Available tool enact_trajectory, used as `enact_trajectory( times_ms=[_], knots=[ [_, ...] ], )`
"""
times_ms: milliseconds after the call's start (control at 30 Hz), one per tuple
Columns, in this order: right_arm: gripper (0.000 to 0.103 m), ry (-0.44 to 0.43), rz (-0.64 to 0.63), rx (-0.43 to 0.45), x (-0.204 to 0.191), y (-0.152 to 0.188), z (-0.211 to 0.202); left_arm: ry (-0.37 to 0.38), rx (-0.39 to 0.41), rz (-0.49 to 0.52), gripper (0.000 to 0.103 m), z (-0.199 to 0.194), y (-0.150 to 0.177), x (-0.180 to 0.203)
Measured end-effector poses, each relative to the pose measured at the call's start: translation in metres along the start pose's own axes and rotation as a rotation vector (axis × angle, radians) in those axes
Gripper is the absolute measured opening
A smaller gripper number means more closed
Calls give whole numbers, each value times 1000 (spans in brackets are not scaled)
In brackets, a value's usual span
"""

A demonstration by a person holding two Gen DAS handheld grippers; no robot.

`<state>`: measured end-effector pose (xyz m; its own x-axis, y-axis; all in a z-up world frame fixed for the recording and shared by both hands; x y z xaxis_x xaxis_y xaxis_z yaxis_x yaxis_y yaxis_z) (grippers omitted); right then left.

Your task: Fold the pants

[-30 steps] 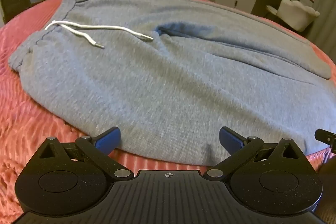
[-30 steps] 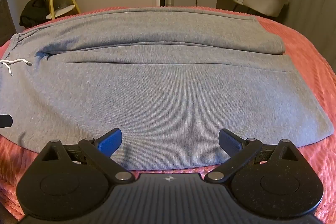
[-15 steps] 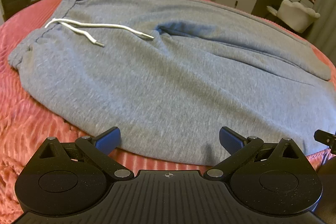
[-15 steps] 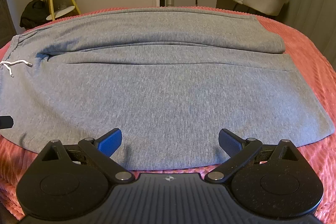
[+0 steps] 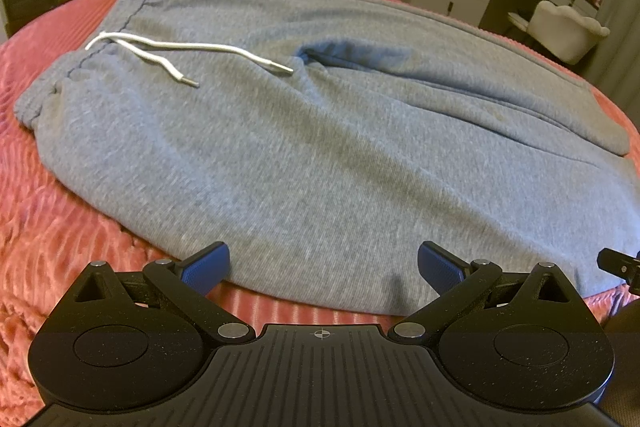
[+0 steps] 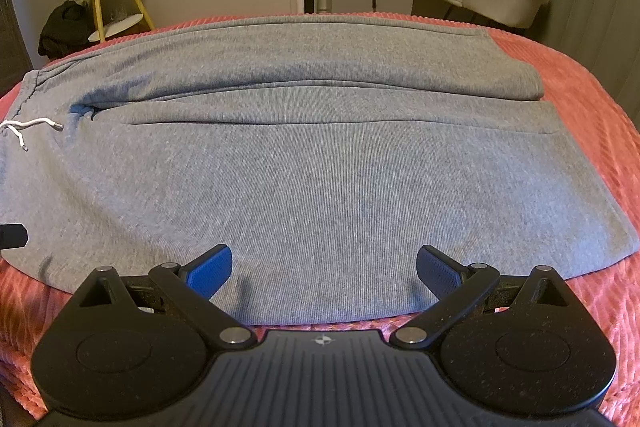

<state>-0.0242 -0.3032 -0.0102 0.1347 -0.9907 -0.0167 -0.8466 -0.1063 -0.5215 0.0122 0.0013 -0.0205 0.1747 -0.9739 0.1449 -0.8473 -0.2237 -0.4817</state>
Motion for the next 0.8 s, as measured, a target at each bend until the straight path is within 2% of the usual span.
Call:
enact_trajectory(
  times_ms=[800],
  knots=[
    [99, -5, 5, 1, 1, 0, 0, 8, -4, -12, 103, -1, 0, 0]
  ],
)
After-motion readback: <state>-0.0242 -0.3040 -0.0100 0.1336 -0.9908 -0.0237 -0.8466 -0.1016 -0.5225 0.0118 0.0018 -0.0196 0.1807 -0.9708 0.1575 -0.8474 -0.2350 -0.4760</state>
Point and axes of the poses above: each gripper's, at about its wrist camera, not at the fingertips, and z roughly the way its jaws point, x to its right, y to its underside, the point moved 2 cm from there along z, roughly the way its jaws point, and after that the axes turned 8 degrees about -x, right-handed, at the moved point
